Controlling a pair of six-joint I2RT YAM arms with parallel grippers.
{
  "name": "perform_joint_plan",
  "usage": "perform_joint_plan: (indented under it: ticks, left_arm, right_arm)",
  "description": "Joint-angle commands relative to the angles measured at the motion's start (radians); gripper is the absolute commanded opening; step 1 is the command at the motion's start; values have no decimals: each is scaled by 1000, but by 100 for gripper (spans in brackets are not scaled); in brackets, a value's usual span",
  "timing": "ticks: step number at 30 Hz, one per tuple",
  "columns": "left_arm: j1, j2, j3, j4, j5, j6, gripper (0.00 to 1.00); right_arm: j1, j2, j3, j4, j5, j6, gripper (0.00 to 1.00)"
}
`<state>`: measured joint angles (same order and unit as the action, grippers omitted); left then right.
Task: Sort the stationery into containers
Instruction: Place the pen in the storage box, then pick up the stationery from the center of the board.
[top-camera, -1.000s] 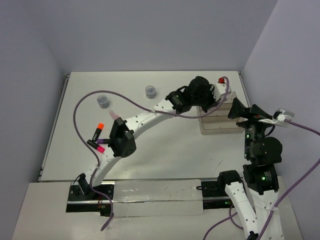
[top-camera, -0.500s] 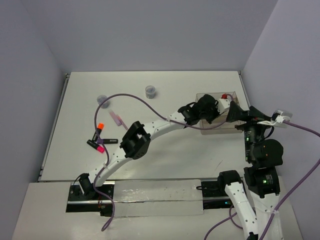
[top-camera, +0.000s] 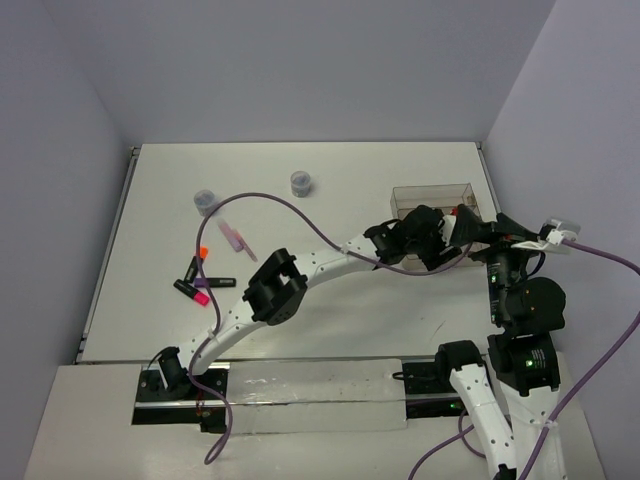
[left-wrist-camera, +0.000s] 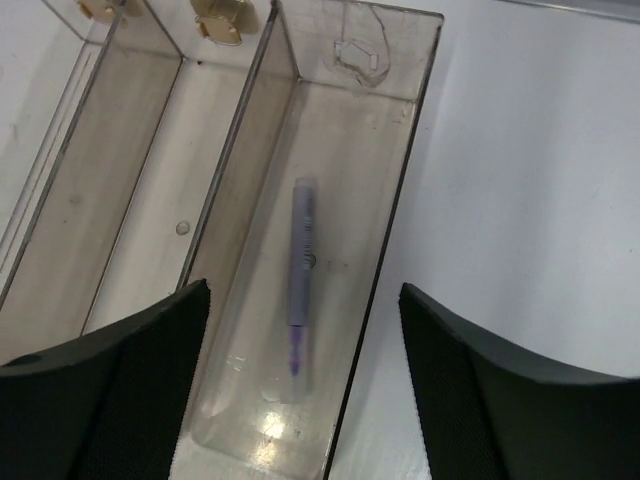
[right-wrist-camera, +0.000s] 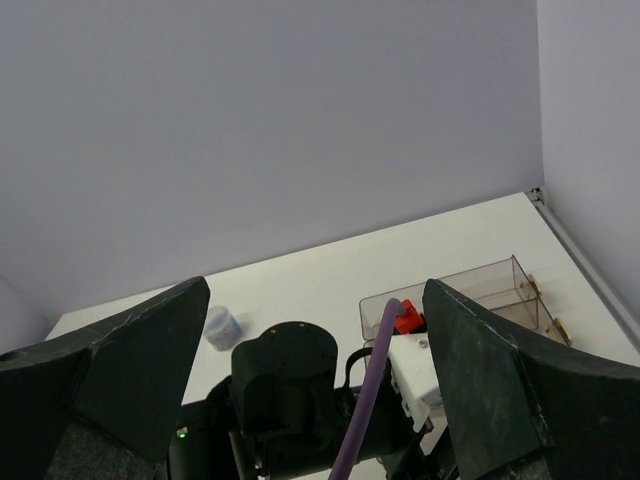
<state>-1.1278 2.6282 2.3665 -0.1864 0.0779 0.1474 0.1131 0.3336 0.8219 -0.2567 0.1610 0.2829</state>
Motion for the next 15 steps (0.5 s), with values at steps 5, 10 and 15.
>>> perform_joint_plan:
  ticks: [5, 10, 15]
  left_arm:
    - [4, -161, 116, -84, -64, 33, 86]
    - [21, -400, -51, -180, -211, 133, 87]
    - [189, -665, -387, -374, -195, -31, 89]
  right_arm:
    - [-4, 22, 45, -7, -56, 9, 95]
    - [-3, 52, 80, -9, -106, 37, 94]
    - [-4, 94, 94, -6, -182, 81, 94]
